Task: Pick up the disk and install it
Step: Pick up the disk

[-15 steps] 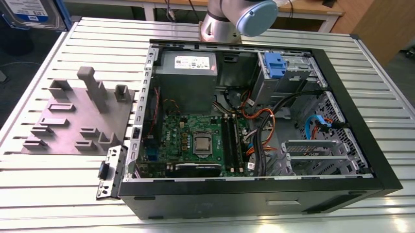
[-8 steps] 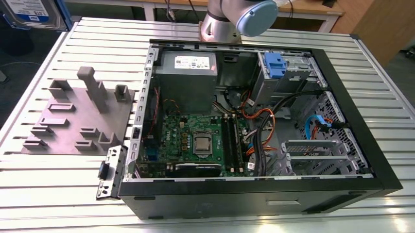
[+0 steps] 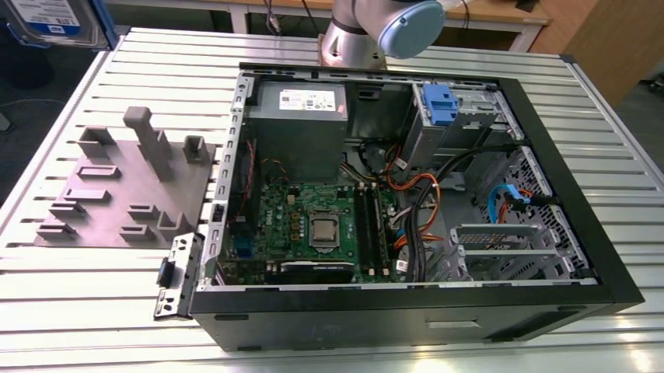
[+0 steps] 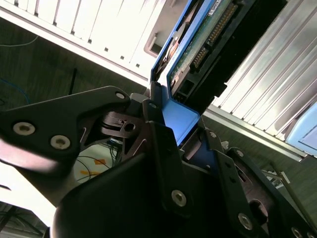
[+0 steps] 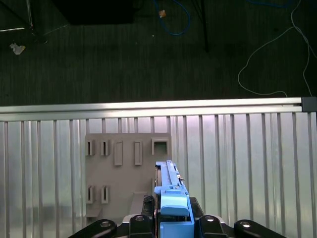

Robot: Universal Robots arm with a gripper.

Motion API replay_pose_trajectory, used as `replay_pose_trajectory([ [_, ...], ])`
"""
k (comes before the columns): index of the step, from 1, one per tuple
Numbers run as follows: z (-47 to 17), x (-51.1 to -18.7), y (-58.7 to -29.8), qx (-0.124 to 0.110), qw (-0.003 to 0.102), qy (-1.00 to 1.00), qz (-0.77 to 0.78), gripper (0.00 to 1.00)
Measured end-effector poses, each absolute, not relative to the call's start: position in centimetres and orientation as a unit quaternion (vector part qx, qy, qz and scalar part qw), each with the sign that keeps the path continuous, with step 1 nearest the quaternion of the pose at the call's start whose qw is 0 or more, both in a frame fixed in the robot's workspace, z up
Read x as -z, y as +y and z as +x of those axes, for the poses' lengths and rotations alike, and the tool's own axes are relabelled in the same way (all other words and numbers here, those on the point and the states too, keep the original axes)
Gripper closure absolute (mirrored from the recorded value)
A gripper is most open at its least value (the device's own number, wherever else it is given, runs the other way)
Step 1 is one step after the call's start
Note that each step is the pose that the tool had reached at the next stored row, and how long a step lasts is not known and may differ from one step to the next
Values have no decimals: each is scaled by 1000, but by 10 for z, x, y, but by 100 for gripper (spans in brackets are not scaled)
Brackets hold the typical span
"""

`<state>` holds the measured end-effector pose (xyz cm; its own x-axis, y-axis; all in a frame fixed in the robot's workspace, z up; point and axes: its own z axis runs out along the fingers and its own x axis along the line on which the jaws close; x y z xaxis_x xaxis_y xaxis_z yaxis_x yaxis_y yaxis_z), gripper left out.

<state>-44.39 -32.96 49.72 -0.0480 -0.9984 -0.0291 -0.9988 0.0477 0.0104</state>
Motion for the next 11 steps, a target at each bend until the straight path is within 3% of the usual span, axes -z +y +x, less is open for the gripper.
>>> replay_pose_trajectory([
  [11, -442, -497, -330, -14, 7, 724, -690, 64],
])
